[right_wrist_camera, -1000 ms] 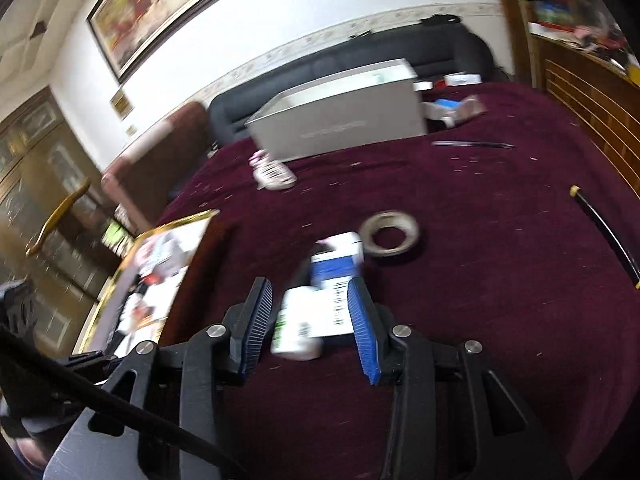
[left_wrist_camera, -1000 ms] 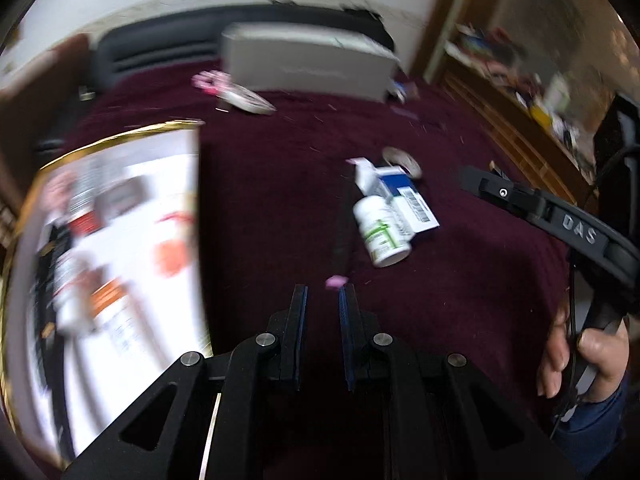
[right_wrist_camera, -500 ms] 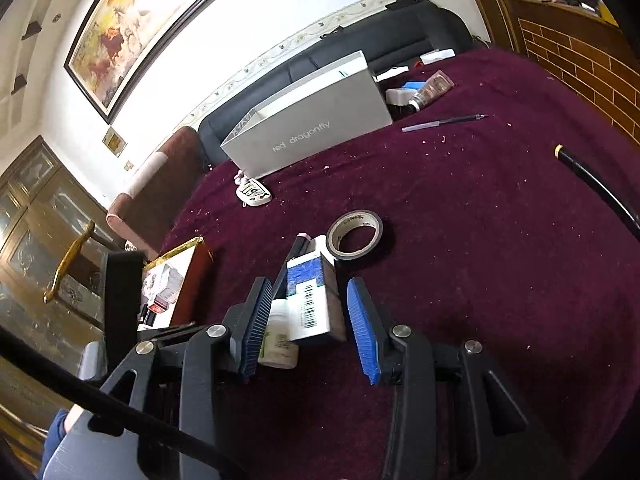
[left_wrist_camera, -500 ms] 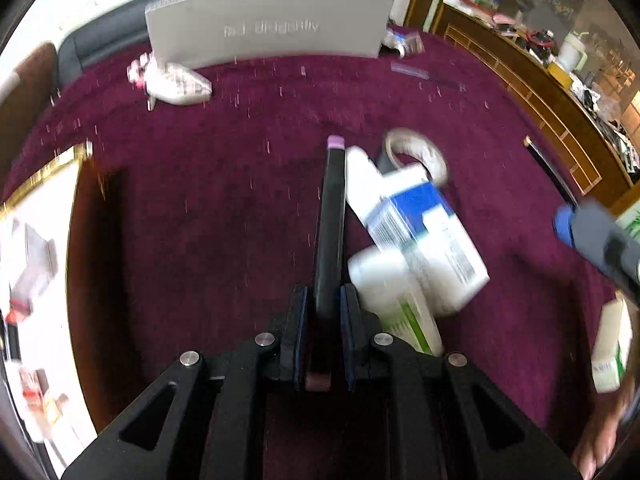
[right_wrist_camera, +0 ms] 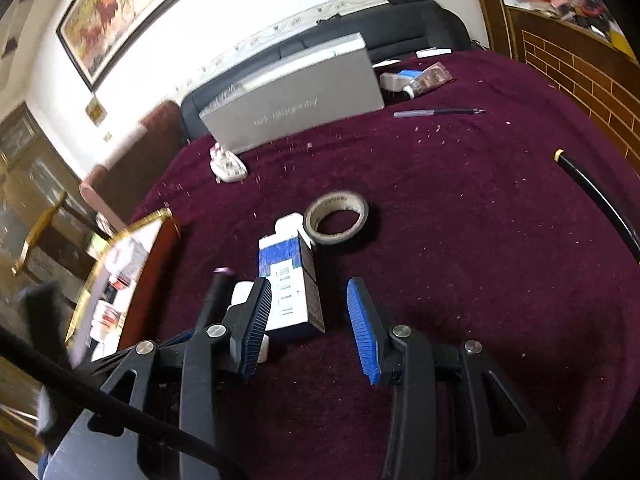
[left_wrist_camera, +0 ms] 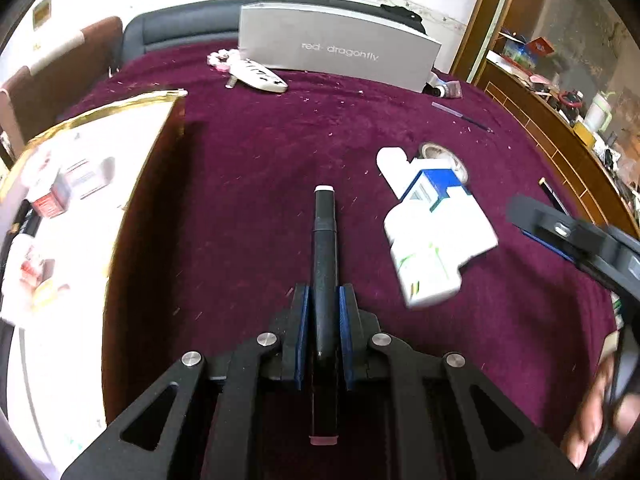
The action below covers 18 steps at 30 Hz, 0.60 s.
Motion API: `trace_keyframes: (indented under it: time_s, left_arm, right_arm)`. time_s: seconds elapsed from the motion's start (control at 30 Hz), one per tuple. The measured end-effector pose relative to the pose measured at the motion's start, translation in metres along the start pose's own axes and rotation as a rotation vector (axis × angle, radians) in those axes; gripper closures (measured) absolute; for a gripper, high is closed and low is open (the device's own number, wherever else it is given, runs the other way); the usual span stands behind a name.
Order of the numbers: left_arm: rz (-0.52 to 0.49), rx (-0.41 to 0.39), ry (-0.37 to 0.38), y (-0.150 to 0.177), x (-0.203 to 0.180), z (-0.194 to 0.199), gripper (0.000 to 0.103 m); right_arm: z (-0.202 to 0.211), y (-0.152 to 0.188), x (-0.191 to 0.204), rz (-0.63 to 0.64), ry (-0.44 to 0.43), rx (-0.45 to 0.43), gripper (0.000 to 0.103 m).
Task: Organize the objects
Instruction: 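Grasp the black pink-tipped marker with the left gripper while the right grasps the blue-and-white medicine box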
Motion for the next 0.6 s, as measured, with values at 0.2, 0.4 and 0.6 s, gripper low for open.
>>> trace_keyframes:
  time_s: [0.2, 0.4, 0.6]
  left_arm:
    - [-0.020, -0.042, -0.004, -0.001, 0.002, -0.001, 0.092]
    - [-0.022, -0.045, 0.007, -0.002, 0.001, -0.002, 0.092]
    - [-0.076, -0.059, -0.029, -0.002, -0.004, -0.002, 0.092]
  right_arm:
    - [-0.017, 0.004, 0.008, 0.073, 0.089, 0.041, 0.066]
    - [-0.050, 0.001, 0.030, 0.159, 0.139, 0.100, 0.066]
    - [-0.067, 0.013, 0.023, 0.190, 0.169, 0.112, 0.071]
Point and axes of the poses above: each gripper's, at about its wrist camera, not at the fingertips, and z roughly against the way its jaws point, x to its left, y to its underside, the point moved 9 cm from there along -z, roughly the way its jaws point, and after that the axes turned 5 degrees about -x, right-handed, at the moved point
